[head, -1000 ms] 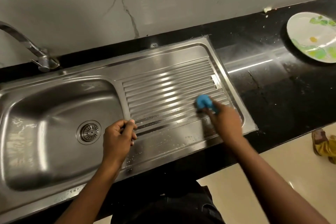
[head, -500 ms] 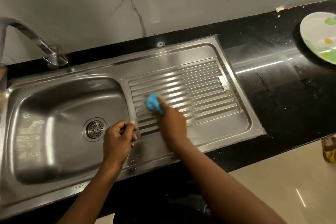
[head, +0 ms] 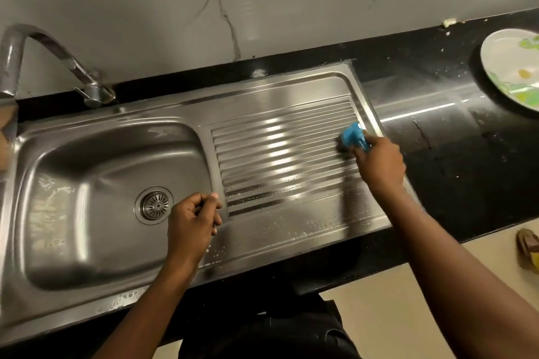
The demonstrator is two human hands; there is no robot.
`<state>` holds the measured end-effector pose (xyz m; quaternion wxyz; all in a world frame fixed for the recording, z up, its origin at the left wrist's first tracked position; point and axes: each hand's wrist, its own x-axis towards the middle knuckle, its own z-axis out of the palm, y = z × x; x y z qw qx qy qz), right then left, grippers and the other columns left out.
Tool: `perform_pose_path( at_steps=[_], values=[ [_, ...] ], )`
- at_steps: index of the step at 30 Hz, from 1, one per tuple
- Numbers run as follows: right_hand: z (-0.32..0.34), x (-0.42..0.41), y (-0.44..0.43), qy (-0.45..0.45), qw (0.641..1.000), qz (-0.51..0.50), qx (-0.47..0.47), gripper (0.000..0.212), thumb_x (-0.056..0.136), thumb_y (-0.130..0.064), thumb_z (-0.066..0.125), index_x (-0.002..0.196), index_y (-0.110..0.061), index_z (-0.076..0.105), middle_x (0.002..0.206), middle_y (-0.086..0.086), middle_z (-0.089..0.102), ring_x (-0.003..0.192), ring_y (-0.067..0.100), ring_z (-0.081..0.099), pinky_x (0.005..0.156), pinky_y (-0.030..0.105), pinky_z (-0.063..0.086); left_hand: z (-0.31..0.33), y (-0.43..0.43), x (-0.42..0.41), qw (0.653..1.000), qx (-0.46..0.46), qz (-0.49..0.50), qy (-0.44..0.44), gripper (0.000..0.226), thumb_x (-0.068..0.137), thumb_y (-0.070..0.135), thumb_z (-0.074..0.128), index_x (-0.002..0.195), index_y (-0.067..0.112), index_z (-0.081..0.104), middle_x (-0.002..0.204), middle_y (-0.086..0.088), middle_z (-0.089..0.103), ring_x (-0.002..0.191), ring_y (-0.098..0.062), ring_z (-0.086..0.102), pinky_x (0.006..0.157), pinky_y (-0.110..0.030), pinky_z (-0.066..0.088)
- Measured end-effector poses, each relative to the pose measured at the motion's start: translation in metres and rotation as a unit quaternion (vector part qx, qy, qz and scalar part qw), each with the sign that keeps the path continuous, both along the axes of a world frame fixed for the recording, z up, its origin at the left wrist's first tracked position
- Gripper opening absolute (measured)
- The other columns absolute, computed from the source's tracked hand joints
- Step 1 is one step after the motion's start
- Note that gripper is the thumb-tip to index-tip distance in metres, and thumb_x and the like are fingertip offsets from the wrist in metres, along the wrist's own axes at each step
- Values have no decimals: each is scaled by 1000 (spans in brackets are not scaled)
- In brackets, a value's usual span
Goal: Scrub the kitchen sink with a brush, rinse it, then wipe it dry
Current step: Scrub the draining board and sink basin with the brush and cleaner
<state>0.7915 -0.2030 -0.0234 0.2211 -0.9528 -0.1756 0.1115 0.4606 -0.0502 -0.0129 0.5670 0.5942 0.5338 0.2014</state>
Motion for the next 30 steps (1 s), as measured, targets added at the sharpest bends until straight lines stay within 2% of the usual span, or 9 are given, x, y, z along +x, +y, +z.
perform_pose_path(
  at_steps=[3, 6, 8, 11, 15, 19, 22, 25, 30],
  values=[
    [-6, -23, 14, 6, 999, -21, 28, 34, 102, -26, 66, 134, -17, 66, 113, 7, 75, 87, 17, 67, 71, 32, 56, 1, 0, -5, 1000, 0, 7, 1, 30, 103, 23, 63, 78, 9, 71, 62, -13, 66, 51, -18, 55, 55, -32, 47],
    [-17, -87, 44, 54, 995, 18, 77, 33, 101, -36, 65, 133, -28, 67, 101, -8, 75, 80, 14, 68, 64, 31, 57, 2, 0, -9, 1000, 1, 9, 7, 31, 103, 23, 62, 78, 8, 71, 61, -12, 66, 51, -19, 55, 56, -32, 47],
    [-20, -134, 72, 88, 990, 83, 79, 38, 99, -42, 65, 136, -32, 65, 98, -4, 76, 85, 19, 71, 67, 33, 52, 4, 1, -10, 1000, 4, 10, 8, 31, 104, 23, 62, 78, 7, 70, 61, -10, 65, 51, -18, 54, 55, -31, 46],
    [-20, -199, 113, 75, 966, 245, 25, 48, 103, -36, 59, 150, -34, 50, 109, 1, 73, 94, 23, 71, 68, 30, 40, 8, 2, -10, 1000, 12, 16, 7, 30, 104, 20, 61, 81, 3, 70, 59, -9, 63, 49, -17, 53, 55, -30, 45],
    [-21, -236, 113, 15, 922, 386, -36, 53, 104, -27, 55, 155, -32, 41, 101, 7, 73, 81, 28, 71, 64, 35, 52, 11, 3, -13, 1000, 18, 24, -1, 26, 104, 17, 60, 85, 5, 72, 59, -8, 63, 49, -14, 53, 49, -26, 45],
    [-24, -206, 64, 46, 938, 342, -36, 56, 103, -36, 56, 156, -42, 39, 112, 8, 75, 95, 31, 72, 75, 37, 52, 8, 1, -16, 999, 19, 31, -5, 28, 104, 18, 61, 81, 4, 70, 59, -10, 63, 49, -17, 53, 47, -24, 44],
    [-25, -149, 19, 41, 968, 244, -33, 54, 102, -47, 57, 154, -49, 42, 106, 2, 76, 93, 25, 71, 76, 34, 52, 5, -5, -15, 1000, 15, 25, 0, 30, 104, 19, 62, 79, 4, 69, 59, -12, 63, 49, -20, 54, 50, -27, 45],
    [-22, -95, -21, 16, 985, 170, -15, 52, 101, -50, 57, 152, -42, 47, 100, -2, 76, 78, 13, 68, 72, 37, 60, 3, -11, -13, 1000, 11, 21, -3, 30, 103, 18, 62, 77, 5, 69, 60, -14, 64, 50, -21, 54, 53, -30, 46],
    [-18, -99, -27, 52, 990, 126, 35, 50, 103, -41, 61, 150, -31, 52, 114, 5, 76, 88, 16, 70, 78, 40, 61, 1, -21, -13, 1000, 9, 25, -1, 30, 103, 20, 63, 78, 6, 69, 62, -13, 65, 52, -24, 55, 56, -33, 47]
  ],
)
